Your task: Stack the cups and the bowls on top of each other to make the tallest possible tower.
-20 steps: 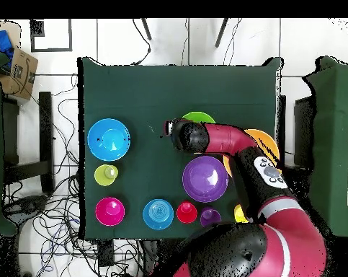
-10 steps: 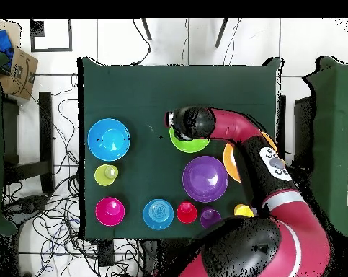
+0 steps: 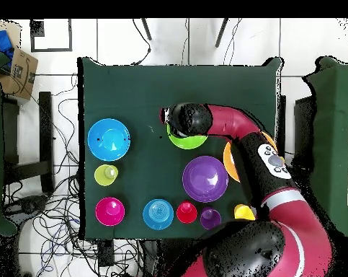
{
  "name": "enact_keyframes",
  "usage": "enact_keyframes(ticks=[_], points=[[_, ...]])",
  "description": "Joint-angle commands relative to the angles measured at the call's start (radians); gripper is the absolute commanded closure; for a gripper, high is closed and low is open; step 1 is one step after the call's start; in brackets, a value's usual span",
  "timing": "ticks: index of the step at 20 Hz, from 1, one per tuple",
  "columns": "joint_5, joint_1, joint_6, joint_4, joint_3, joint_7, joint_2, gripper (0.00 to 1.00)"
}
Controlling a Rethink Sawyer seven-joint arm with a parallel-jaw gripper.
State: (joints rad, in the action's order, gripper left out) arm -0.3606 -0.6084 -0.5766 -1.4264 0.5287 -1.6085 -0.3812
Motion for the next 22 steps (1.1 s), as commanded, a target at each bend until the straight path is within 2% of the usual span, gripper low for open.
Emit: enact_keyframes(ticks=[1, 5, 9, 17, 22], points=[[-0.040, 0.060, -0.071, -0.072, 0.059, 0.086, -0.086, 0.00], [0.010, 0.097, -0.110, -0.134, 0.057, 0.009, -0.177, 0.00], [0.048, 0.132, -0.118, -0.162, 0.052, -0.044, -0.229, 0.00], [0.068, 0.202, -0.074, -0.145, 0.003, -0.085, -0.222, 0.00], [0.065, 0.263, -0.021, -0.114, -0.041, -0.128, -0.182, 0.00]])
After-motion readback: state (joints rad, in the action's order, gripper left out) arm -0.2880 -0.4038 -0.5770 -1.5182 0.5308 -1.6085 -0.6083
